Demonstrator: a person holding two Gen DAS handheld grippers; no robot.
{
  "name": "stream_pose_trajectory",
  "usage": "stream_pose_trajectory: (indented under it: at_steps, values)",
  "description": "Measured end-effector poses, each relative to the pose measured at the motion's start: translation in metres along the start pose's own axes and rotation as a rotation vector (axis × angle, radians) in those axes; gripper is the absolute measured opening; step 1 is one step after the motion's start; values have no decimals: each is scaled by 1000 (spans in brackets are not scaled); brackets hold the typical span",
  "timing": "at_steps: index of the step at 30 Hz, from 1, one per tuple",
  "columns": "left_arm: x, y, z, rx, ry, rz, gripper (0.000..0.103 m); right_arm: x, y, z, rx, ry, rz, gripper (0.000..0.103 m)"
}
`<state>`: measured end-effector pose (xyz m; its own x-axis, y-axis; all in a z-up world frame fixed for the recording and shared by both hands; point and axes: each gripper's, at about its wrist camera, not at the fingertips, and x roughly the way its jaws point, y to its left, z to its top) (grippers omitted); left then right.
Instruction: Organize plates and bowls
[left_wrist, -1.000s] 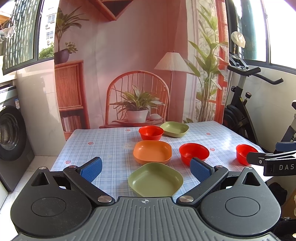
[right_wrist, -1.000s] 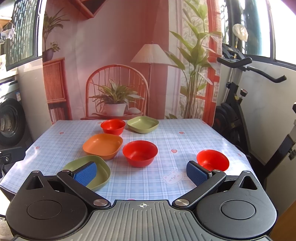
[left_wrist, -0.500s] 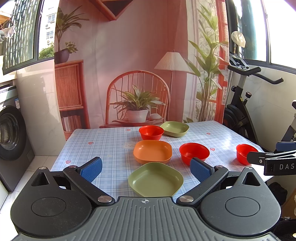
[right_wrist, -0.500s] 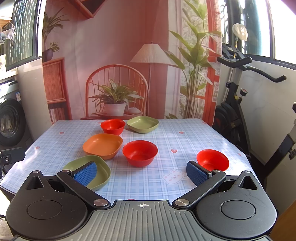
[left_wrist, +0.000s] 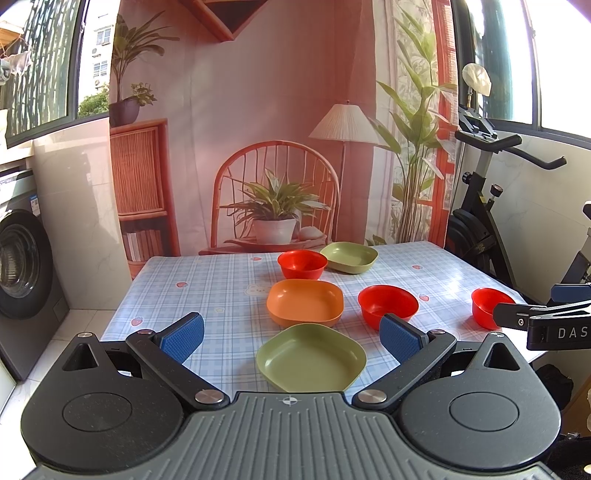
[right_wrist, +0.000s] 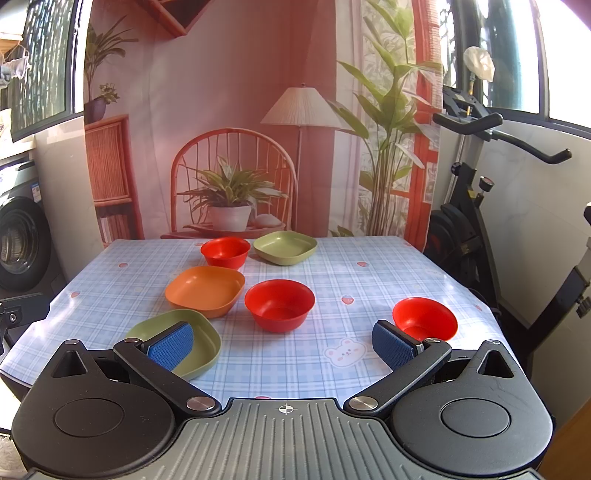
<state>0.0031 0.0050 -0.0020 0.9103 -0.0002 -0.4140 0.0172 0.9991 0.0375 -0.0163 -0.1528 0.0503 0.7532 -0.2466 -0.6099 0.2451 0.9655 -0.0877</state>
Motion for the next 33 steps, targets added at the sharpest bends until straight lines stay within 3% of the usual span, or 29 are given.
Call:
stream_pose_trajectory:
  at_steps: [22,33]
  values:
    - [-1,2,0,-1,-6,1,102,1,-1,0,7,3,2,103]
    - [3,10,22,31,-36,65,102,5,-9,15,-15,-40,67,103]
